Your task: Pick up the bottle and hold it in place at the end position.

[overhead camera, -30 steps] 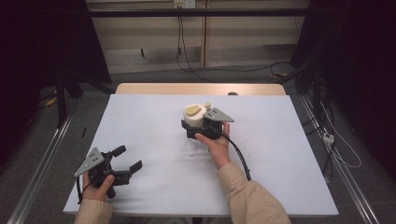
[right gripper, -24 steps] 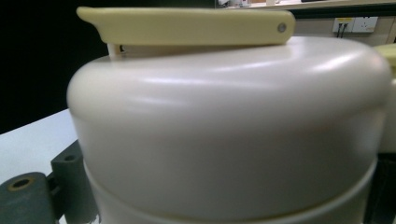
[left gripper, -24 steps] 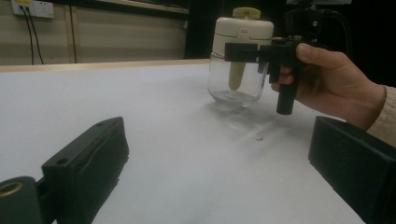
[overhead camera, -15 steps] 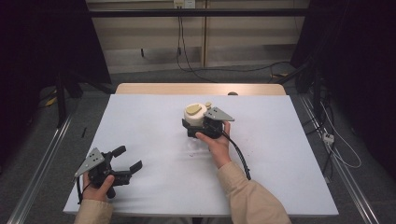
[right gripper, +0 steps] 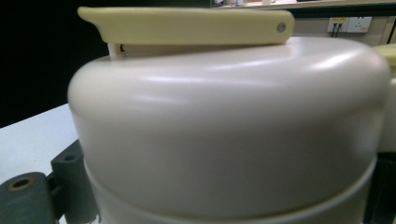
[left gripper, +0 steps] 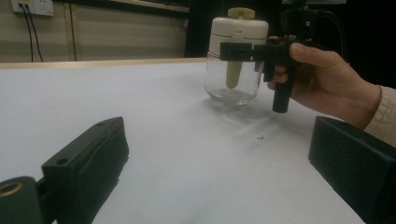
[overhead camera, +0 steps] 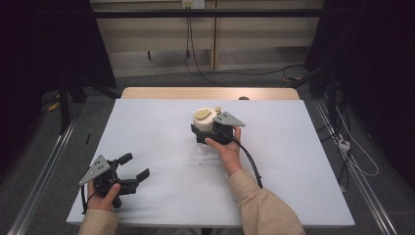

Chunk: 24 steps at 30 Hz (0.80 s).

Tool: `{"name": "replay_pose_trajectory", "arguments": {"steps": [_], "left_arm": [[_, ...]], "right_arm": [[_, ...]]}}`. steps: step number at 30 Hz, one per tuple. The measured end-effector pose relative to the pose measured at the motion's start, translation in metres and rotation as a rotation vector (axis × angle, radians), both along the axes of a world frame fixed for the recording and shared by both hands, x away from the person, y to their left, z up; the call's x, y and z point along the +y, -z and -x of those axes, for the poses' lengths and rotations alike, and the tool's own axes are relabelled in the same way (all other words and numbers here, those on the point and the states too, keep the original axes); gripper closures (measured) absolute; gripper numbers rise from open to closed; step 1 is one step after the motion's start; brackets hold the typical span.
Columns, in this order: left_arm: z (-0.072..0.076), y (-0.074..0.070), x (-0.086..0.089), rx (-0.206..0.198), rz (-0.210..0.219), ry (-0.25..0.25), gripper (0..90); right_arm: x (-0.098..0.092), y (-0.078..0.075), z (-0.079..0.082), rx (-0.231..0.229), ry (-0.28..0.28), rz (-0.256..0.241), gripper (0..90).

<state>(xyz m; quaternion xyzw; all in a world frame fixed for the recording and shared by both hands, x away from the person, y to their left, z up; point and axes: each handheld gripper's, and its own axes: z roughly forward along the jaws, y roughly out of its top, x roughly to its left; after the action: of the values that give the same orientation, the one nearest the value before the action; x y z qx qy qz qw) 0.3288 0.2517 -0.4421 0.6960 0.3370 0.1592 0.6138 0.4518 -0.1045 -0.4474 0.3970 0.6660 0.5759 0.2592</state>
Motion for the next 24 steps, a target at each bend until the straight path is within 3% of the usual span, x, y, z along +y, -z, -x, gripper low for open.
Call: {"name": "replay_pose_trajectory", "arguments": {"steps": [16, 24], "left_arm": [[-0.002, 0.002, -0.002, 0.015, 0.004, 0.003, 4.1], [-0.002, 0.002, -0.002, 0.011, 0.004, 0.001, 4.1]], "right_arm": [[0.003, 0.007, -0.005, 0.014, -0.004, 0.001, 7.0], [0.006, 0.011, -0.005, 0.019, -0.015, 0.027, 7.0]]}}
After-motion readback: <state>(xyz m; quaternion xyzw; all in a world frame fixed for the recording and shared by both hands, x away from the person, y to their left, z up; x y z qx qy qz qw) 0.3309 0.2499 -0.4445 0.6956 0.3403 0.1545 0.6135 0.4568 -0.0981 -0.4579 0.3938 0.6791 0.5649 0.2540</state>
